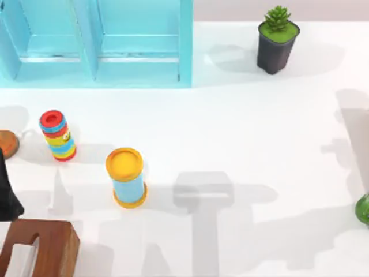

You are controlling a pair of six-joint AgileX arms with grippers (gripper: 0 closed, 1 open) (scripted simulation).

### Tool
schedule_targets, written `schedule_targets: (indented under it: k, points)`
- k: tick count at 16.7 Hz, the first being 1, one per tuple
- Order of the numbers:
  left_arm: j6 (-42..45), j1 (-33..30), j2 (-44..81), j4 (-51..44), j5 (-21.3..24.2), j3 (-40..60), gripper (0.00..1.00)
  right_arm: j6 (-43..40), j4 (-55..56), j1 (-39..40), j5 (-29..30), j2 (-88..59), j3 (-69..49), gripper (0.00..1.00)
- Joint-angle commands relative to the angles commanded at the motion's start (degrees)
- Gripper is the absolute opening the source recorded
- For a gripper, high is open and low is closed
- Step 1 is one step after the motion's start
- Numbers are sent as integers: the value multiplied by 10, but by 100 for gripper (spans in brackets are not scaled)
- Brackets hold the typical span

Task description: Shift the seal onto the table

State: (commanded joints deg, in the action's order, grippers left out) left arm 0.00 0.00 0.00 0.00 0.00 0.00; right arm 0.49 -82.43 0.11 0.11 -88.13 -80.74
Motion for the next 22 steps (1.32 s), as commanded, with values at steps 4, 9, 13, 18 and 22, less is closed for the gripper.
schedule_targets:
  k: [4,9,13,18,22]
  points:
    - [0,0,0,0,0,0,100,18,-3,0,4,14,-15,0]
    - [0,0,0,0,0,0,100,122,19,46,21,42,-86,0]
    - [0,0,0,0,0,0,100,211,67,111,27,-17,-137,0]
    - [0,0,0,0,0,0,100,256,135,191,18,-183,-152,0]
    - [0,0,0,0,0,0,100,247,169,228,4,-288,-135,0]
